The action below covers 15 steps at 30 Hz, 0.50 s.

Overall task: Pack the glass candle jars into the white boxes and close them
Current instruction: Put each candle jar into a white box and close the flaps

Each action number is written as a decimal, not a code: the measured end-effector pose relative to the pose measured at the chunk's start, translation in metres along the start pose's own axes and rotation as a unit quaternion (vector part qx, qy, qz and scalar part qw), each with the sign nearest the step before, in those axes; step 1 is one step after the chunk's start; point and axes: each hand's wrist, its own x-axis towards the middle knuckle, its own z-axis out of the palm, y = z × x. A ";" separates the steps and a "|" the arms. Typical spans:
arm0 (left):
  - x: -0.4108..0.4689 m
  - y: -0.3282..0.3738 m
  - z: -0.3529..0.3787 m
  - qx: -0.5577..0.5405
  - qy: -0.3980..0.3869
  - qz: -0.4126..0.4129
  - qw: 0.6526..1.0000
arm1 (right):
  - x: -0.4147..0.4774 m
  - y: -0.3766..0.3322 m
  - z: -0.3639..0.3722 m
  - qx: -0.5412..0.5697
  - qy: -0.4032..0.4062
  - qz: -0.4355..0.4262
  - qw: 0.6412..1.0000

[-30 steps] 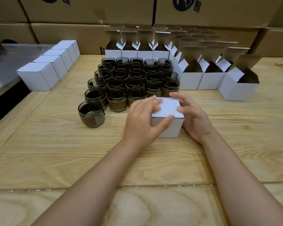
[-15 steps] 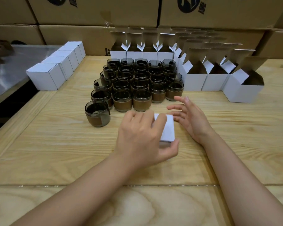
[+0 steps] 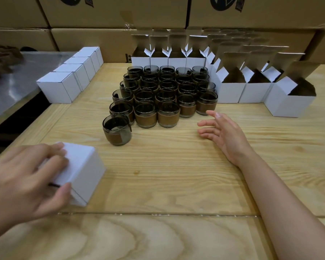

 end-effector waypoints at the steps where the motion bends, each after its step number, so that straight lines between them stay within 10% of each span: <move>1: -0.016 -0.029 0.008 0.028 -0.028 -0.016 0.999 | 0.000 0.000 0.000 0.000 0.000 0.000 1.000; 4: -0.049 -0.112 0.029 0.155 -0.125 -0.155 0.968 | 0.001 0.001 0.000 0.000 0.002 0.002 1.000; 15: -0.025 -0.221 0.065 0.115 -0.054 -0.374 0.919 | 0.004 0.001 -0.001 0.012 0.007 0.005 1.000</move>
